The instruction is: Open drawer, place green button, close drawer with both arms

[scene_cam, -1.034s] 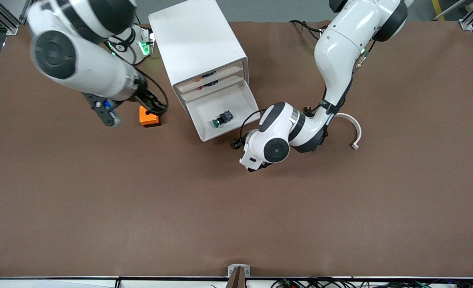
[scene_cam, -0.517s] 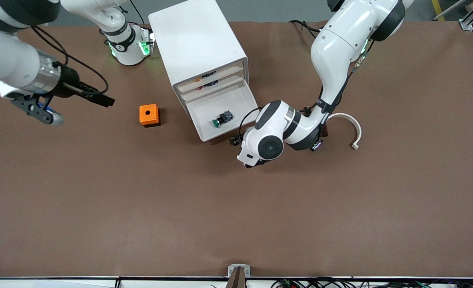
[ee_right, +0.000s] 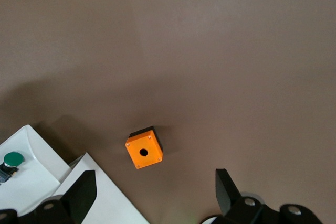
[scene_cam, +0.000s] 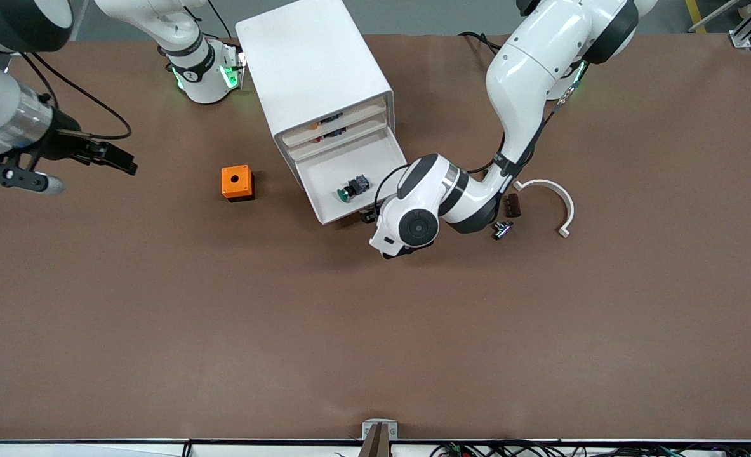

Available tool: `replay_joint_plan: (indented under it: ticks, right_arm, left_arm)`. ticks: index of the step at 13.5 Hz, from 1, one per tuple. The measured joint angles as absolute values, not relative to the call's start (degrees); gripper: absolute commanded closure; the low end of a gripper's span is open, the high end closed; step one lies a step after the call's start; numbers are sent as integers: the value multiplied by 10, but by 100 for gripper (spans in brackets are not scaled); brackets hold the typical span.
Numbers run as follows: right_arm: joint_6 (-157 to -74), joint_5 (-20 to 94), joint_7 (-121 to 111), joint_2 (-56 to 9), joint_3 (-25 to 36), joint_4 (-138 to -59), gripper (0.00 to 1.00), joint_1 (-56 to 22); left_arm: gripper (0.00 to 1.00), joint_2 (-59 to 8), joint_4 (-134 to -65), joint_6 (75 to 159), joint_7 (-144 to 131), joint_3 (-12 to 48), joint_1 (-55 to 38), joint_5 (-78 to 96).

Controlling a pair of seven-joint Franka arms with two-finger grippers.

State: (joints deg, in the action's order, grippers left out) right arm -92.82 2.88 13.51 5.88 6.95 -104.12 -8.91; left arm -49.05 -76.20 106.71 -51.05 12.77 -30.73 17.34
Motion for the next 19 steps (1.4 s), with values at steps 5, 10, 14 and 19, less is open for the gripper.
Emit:
replay_joint_plan:
  ticks: [5,10,14,19]
  right_arm:
    - [-938,13,42,69,69,-1030,0,-48]
    - [-937,-3,32,69,65,-1004,0,-48]
    - [-937,-5,-19,69,65,-995,0,-40]
    - [-937,-5,-29,69,66,-993,0,-35]
  left_arm:
    - [0,-490,-763,1067,-522,129,-337,173]
    - [0,-490,-767,1067,-552,130,-377,174]
    - [0,-490,-770,1067,-570,132,-399,174]
    - [0,-490,-775,1067,-591,137,-417,174]
